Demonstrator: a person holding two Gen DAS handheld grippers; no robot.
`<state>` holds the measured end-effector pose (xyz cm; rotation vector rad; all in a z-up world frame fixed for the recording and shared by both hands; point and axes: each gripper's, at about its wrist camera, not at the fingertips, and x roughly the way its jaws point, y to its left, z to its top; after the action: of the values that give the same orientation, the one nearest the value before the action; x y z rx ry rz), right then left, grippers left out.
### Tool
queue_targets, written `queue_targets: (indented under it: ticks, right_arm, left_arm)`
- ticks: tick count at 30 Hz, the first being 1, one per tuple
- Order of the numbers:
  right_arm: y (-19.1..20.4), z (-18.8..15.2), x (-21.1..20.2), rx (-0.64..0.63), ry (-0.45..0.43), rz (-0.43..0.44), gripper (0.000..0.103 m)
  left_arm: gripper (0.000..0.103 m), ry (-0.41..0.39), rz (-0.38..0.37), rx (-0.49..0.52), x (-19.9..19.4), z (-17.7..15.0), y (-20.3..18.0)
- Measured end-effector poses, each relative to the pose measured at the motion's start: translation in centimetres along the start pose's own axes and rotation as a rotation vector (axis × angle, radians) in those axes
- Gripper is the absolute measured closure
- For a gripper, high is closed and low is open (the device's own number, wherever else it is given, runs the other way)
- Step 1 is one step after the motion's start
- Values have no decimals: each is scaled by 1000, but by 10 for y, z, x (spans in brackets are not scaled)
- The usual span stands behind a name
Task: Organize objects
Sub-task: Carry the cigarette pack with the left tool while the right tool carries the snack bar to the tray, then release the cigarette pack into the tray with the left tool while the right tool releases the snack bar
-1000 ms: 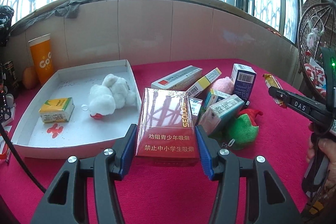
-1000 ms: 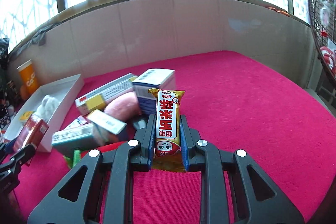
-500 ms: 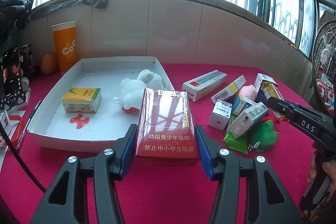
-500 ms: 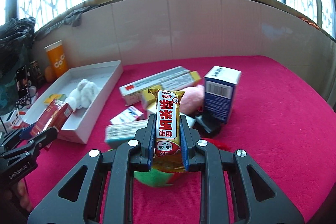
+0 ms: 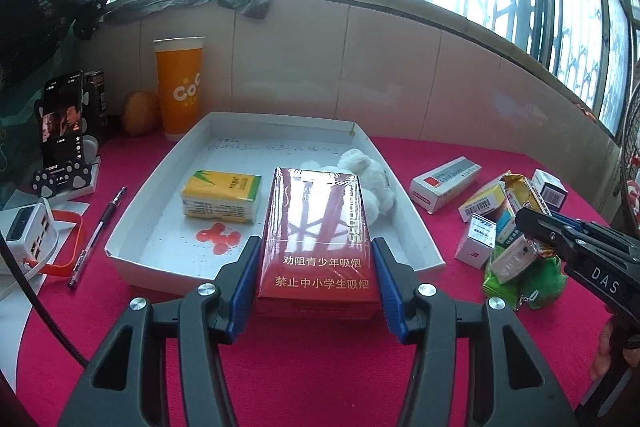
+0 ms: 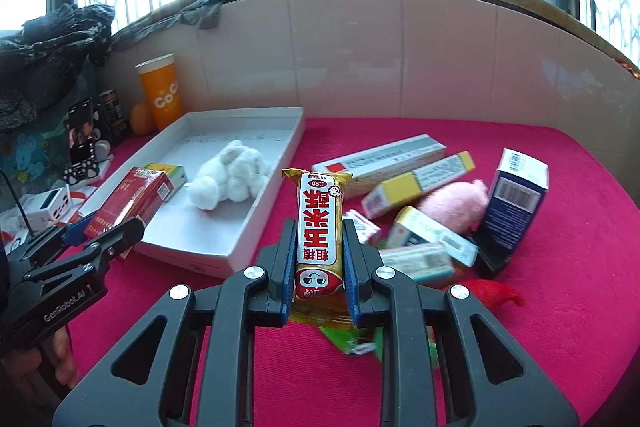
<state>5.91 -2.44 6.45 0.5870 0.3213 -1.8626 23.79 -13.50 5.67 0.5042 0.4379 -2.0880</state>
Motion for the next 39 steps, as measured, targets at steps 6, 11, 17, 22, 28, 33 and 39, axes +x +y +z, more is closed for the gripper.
queue_targets:
  ticks: [6,11,17,22,28,33,39]
  right_arm:
    - [29,7,13,-35,27,52,83]
    - [49,9,23,-61,54,89,83]
    - [68,24,34,-86,65,129,83]
    - [78,45,61,-55,130,168,83]
    - [94,69,96,-46,180,172,83]
    - [107,81,127,-55,215,160,83]
    - [123,80,146,-80,225,158,74]
  left_arm:
    - [49,-45,56,-9,-6,12,20]
    - [49,-28,71,-61,-1,21,44]
    - [49,-31,88,-47,7,41,55]
    - [49,-25,85,-13,30,76,54]
    - [48,83,36,-56,80,111,66]
    - [47,156,45,-100,108,120,83]
    - [16,141,71,-128,111,121,101]
